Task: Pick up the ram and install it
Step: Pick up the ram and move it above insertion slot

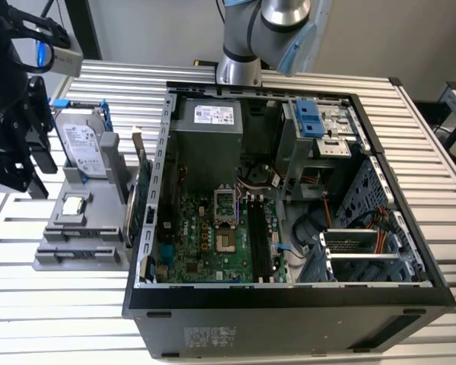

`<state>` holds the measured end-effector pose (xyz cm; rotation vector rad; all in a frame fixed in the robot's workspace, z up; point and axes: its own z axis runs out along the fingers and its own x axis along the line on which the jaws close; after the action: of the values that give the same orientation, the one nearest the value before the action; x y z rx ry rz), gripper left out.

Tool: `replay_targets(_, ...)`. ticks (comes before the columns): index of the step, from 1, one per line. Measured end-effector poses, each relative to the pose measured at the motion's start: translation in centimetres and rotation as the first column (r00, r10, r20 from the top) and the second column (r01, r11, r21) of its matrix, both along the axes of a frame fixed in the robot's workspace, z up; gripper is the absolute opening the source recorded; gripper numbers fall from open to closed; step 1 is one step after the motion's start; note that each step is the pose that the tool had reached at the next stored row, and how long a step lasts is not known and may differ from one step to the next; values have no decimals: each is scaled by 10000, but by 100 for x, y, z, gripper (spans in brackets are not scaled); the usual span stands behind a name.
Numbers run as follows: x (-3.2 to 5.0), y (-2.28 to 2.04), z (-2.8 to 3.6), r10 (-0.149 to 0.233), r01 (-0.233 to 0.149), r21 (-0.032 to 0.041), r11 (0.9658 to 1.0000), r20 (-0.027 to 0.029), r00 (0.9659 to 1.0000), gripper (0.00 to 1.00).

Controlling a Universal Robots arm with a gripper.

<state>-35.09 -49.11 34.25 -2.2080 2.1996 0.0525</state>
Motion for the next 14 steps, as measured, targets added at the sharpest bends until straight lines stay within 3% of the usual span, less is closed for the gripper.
replay_targets(8, 0, 0, -101, 0, 0, -1, 10000, 1, 10000, 100)
replay_targets(14, 0, 0, -136, 0, 0, -2, 10000, -1, 10000, 100)
